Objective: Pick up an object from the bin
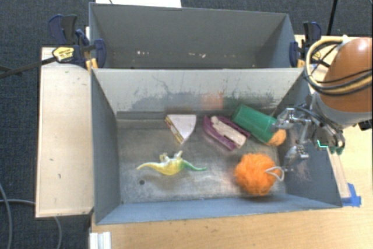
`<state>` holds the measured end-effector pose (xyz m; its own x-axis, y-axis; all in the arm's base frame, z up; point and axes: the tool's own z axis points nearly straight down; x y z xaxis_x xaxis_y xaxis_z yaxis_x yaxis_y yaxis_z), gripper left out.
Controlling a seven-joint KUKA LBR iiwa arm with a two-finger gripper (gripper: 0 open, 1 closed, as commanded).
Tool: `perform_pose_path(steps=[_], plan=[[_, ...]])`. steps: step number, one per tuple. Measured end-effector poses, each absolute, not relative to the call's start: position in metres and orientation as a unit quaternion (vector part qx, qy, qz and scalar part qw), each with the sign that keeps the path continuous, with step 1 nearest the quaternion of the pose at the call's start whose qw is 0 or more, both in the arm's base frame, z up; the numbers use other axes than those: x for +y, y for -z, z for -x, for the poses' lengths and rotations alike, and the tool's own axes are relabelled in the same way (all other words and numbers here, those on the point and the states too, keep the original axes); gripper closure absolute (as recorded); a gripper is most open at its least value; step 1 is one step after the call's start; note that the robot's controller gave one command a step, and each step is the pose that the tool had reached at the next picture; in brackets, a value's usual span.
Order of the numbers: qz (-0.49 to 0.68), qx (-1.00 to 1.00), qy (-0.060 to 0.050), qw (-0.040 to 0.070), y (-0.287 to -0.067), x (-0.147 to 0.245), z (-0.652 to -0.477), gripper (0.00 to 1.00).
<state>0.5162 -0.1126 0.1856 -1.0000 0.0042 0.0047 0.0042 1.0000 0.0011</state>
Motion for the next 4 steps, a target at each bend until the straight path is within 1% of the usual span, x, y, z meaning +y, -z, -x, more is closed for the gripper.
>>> perform_pose_path(steps=[1, 2, 3, 4], plan=[[0.0, -1.0, 0.0, -0.002, -0.19, -0.112, -0.518, 0.0], [0.017, -1.0, -0.001, -0.006, -0.149, -0.097, -0.51, 0.0], [0.006, -1.0, 0.0, -0.002, -0.082, -0.113, -0.546, 0.0], [-0.083, -0.997, -0.002, -0.004, -0.069, -0.114, -0.551, 0.0]])
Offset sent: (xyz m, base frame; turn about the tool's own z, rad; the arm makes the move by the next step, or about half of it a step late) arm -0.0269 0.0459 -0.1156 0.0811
